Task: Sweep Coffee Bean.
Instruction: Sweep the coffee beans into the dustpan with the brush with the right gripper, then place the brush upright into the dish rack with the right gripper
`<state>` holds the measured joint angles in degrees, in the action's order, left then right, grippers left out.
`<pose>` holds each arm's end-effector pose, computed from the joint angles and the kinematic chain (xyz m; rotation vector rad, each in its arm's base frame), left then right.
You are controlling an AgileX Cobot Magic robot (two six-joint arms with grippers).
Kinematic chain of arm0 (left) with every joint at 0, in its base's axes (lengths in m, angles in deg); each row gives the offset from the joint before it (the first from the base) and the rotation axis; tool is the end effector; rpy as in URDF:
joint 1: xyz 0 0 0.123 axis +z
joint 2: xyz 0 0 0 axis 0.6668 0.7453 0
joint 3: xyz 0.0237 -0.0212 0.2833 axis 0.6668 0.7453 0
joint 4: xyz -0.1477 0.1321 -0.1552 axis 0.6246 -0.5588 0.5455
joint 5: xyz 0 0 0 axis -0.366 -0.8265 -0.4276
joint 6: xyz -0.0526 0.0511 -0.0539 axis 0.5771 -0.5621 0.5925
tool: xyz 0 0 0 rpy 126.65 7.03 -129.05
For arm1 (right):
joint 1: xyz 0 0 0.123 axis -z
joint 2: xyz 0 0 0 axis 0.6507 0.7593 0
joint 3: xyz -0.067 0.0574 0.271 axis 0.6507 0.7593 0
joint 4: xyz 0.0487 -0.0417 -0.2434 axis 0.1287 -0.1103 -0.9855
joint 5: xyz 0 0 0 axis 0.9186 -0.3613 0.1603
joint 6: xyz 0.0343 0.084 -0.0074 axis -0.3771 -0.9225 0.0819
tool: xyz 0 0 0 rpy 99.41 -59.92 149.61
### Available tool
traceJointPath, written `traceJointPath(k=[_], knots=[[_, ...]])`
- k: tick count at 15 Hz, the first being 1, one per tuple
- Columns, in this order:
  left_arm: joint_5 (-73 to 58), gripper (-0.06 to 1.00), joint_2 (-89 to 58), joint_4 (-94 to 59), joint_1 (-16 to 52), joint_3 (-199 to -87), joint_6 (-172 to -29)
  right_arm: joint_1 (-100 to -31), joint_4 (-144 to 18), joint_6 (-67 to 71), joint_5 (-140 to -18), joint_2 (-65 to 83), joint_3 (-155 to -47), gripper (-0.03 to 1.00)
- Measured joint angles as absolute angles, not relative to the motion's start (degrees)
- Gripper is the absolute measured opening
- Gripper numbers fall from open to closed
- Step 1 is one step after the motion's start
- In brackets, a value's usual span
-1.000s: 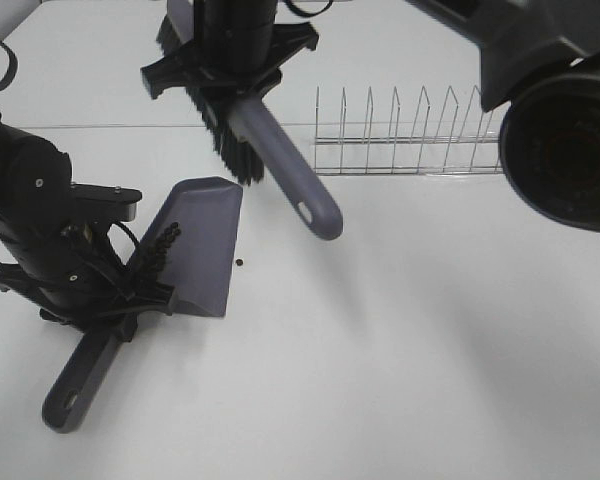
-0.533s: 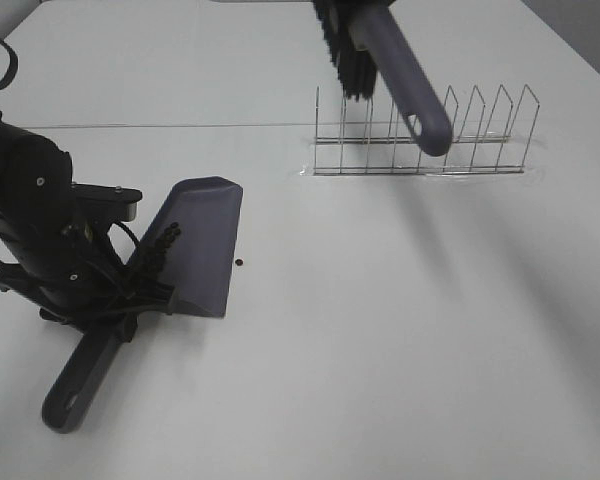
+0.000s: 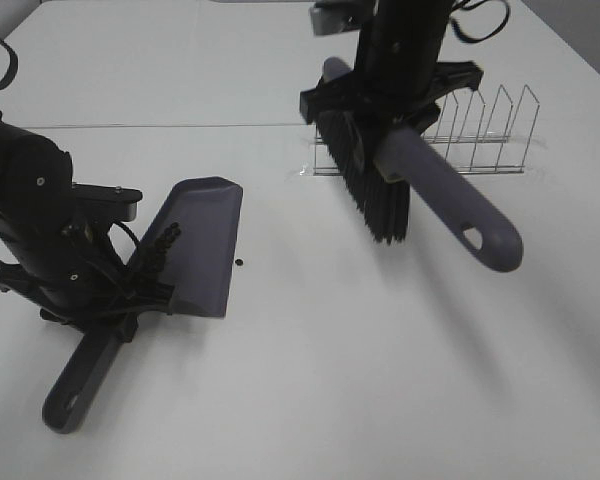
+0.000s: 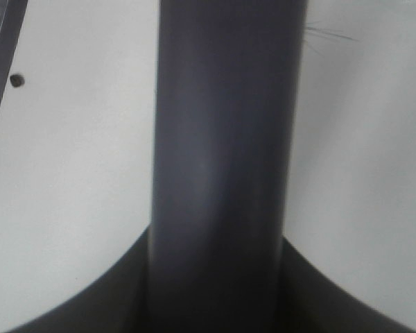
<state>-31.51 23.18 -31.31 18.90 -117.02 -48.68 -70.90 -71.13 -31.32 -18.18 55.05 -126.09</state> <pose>0.2980 -0.1256 0.0938 0.1423 2.9842 -0.0759 0.3792 0.2216 0.2426 -0.5017 2.9249 0.0961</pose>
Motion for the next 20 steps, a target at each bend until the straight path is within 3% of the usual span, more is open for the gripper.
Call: traceJointPath(k=[8,15,20], knots=[[-31.5,0.36,23.2,-31.3,18.9,-117.0,-48.7,-78.0,-74.2,-32.8,-21.6,70.0,-128.6,0.34],[-31.6,0.36,23.2,-31.3,18.9,-117.0,-48.7,-79.7,-54.3,-26.5,-21.3,75.1,-143.7,0.34],[-31.6,0.36,23.2,-31.3,18.9,-117.0,-48.7,-79.7,-66.8,-27.3,-18.7,74.5,-154.0,0.34]])
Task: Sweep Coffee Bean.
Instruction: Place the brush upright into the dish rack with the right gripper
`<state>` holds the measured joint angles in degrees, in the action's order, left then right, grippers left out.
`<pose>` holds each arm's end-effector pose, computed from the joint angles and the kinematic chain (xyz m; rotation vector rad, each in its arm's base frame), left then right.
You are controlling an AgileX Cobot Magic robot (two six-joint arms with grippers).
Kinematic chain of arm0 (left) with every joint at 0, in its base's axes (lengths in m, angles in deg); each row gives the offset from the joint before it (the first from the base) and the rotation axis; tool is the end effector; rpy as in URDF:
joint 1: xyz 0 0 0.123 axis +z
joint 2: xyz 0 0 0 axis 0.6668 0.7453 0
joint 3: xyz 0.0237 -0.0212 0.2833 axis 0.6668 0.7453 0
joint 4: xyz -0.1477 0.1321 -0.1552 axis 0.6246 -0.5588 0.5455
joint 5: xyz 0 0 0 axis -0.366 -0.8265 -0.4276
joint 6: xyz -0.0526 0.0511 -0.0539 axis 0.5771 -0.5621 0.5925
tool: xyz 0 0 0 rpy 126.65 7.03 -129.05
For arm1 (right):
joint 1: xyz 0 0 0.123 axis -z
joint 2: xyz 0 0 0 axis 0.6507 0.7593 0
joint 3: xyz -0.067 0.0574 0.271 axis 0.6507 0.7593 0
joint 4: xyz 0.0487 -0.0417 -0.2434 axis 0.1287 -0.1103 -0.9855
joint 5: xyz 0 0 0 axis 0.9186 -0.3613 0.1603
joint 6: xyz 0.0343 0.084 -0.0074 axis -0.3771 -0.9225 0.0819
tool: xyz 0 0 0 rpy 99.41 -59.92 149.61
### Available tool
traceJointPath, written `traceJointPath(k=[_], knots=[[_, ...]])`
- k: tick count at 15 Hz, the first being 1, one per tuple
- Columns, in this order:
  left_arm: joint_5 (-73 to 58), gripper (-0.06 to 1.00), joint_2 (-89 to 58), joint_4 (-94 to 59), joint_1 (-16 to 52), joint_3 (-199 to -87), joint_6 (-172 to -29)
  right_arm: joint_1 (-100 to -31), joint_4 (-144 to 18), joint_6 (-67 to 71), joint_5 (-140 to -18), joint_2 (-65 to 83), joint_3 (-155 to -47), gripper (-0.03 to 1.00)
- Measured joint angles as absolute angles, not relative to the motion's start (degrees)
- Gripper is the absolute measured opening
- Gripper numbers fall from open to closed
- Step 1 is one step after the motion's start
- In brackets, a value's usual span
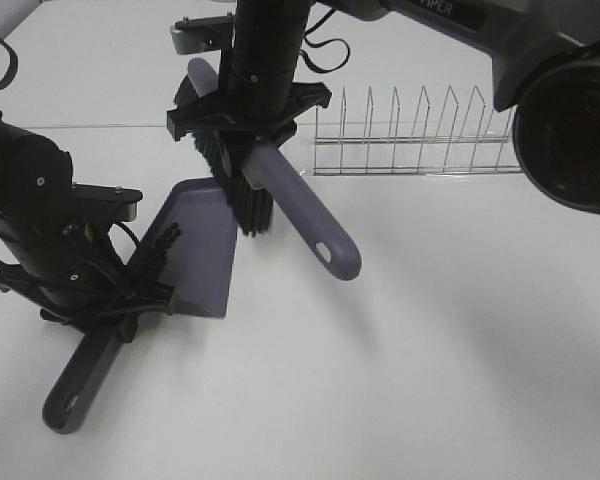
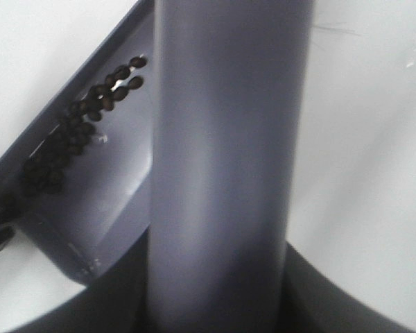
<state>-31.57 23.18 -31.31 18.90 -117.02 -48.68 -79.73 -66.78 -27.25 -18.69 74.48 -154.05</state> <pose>0.2979 -0.1255 0.0937 0.1424 2.9852 -0.0754 0.3985 0.3326 0.2140 -0.7729 2.7346 0.2903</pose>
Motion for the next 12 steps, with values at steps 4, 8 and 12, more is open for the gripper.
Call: traceJointPath(k=[4,8,12], knots=[[-31.6,0.36,23.2,-31.3,18.9,-117.0,-48.7,-79.7,-77.4,-28.2,-18.3,69.3,-154.3,0.34],[-31.6,0.36,23.2,-31.3,18.9,-117.0,-48.7,-79.1,-80.6,-28.3,-18.2,61.2,-150.0,0.34],[-31.6,0.36,23.2,-31.3,18.9,-117.0,-48.7,-72.7,-77.7,-32.1,-18.3,51.8,-138.1,0.34]])
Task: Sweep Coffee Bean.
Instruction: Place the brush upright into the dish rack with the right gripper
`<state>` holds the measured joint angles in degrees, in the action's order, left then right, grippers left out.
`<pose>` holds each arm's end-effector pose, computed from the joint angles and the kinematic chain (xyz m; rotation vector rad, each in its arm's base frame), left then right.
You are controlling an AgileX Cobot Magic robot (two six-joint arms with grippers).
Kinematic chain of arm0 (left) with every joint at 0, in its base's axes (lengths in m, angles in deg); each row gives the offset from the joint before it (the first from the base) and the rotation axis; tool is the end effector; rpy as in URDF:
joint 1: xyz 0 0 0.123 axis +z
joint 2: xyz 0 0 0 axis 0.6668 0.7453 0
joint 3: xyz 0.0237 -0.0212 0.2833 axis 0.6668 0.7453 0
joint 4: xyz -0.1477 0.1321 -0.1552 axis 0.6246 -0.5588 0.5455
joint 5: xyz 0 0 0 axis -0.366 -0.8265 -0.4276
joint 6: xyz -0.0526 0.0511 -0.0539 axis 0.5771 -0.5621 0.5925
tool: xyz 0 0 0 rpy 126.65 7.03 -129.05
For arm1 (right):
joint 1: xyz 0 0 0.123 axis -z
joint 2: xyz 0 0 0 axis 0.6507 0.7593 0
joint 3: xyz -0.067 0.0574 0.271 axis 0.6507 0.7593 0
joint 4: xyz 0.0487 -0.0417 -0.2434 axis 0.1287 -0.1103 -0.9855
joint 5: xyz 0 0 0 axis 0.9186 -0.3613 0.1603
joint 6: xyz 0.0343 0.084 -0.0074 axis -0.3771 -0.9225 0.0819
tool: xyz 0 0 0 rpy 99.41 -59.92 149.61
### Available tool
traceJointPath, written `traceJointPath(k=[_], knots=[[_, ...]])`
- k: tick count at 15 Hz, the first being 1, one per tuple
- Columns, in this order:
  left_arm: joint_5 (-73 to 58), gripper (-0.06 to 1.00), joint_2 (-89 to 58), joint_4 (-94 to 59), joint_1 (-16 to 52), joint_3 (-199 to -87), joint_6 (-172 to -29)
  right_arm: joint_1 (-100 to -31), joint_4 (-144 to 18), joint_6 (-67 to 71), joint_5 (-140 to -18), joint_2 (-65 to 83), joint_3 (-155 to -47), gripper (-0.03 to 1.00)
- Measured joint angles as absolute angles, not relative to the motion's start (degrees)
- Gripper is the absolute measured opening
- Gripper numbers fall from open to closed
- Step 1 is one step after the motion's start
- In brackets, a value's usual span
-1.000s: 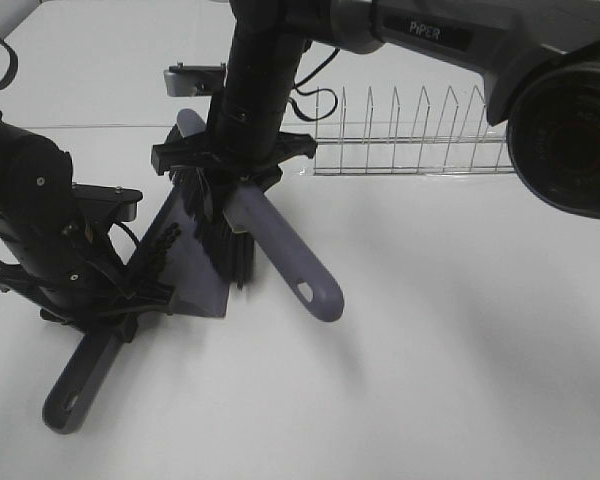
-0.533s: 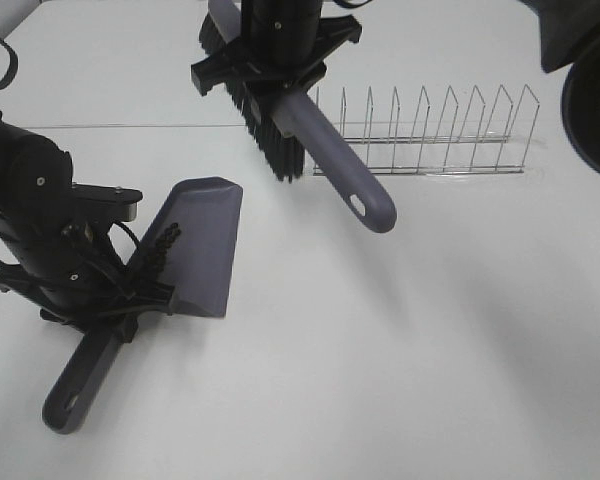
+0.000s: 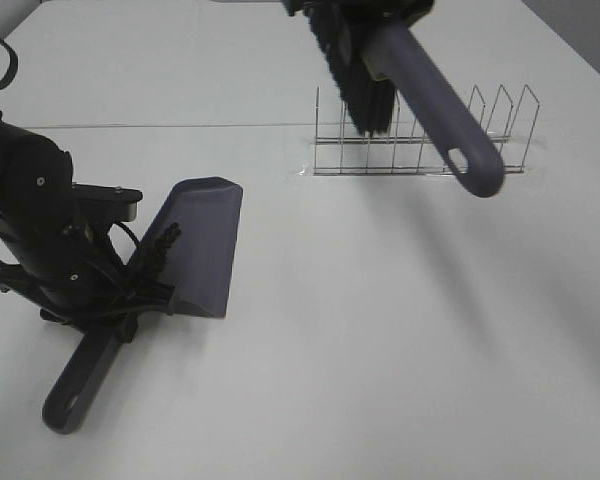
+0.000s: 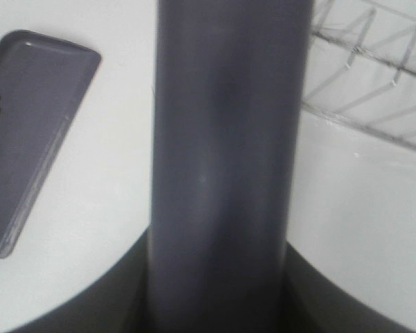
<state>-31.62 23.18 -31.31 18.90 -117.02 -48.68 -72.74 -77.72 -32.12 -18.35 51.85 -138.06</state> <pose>0.2978 -0.1255 0.0937 0.1424 2.9861 -0.0749 0.3823 0.2286 0.3263 -0.4957 2.6323 0.0837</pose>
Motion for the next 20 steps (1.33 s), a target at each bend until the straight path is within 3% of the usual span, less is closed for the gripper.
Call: traceJointPath(k=[8,13,20], knots=[[-31.6,0.36,23.2,-31.3,18.9,-117.0,-48.7,-54.7,-77.8,-32.8,-19.2,39.8,-104.0,0.34],[-31.6,0.36,23.2,-31.3,18.9,-117.0,-48.7,-54.6,-76.5,-32.9,-25.9,46.7,-103.7,0.34],[-31.6,0.36,23.2,-31.3,18.9,-117.0,-48.7,-54.4,-80.8,-34.2,-23.6,56.9,-116.7,0.34]])
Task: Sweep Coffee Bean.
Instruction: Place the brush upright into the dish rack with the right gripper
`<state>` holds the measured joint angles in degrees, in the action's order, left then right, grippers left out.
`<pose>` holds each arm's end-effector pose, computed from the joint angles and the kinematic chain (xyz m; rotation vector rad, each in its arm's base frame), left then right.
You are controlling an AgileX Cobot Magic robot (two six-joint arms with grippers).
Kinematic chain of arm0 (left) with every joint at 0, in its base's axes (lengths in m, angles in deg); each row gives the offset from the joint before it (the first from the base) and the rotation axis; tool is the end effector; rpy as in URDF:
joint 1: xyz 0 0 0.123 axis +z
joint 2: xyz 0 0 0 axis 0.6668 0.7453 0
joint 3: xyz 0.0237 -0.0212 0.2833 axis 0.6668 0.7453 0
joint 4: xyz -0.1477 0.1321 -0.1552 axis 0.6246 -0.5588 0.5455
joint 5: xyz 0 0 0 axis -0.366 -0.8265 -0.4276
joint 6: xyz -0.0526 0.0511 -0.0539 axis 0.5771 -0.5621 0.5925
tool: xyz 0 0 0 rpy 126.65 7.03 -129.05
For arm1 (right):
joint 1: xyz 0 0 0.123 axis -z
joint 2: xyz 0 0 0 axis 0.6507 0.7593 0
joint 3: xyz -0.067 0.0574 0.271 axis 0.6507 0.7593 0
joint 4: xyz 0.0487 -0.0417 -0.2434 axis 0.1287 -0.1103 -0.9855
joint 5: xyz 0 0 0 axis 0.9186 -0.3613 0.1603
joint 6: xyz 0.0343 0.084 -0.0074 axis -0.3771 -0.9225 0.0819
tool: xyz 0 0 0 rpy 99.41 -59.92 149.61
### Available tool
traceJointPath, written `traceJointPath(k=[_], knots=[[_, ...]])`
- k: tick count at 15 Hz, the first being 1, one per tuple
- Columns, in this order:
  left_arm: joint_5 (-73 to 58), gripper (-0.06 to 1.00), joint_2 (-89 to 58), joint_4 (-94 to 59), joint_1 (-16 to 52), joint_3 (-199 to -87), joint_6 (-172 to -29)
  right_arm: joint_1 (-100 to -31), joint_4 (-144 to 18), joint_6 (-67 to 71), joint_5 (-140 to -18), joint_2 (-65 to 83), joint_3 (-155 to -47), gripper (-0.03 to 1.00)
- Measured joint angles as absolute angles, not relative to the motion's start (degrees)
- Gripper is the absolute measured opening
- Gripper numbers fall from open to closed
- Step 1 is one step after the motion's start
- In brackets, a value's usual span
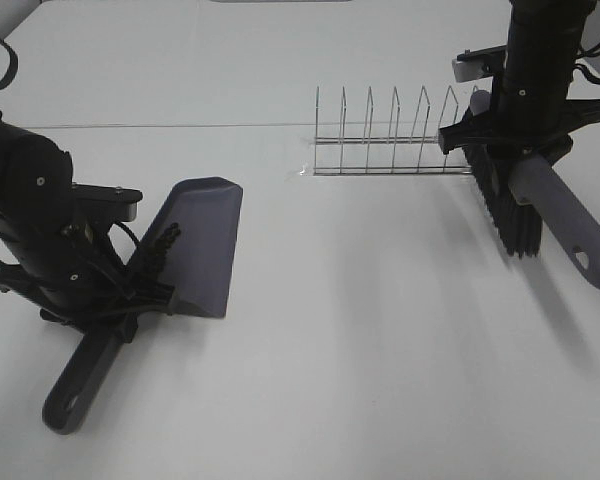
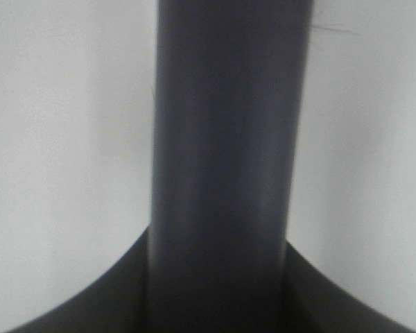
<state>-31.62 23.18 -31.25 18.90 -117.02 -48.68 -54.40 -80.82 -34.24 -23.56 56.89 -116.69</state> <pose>0.2978 -0.1256 0.0937 0.1411 2.9863 -0.0757 0.4201 0.0889 0.1883 -0.1004 3.0169 -0.1999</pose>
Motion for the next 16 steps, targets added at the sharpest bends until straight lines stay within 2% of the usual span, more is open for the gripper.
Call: traceJointPath(k=[16], knots=[[-31.6,0.36,23.2,-31.3,18.9,-117.0,-48.7,-52.5,-81.0,-33.1,-20.8,66.6,-128.6,0.34]])
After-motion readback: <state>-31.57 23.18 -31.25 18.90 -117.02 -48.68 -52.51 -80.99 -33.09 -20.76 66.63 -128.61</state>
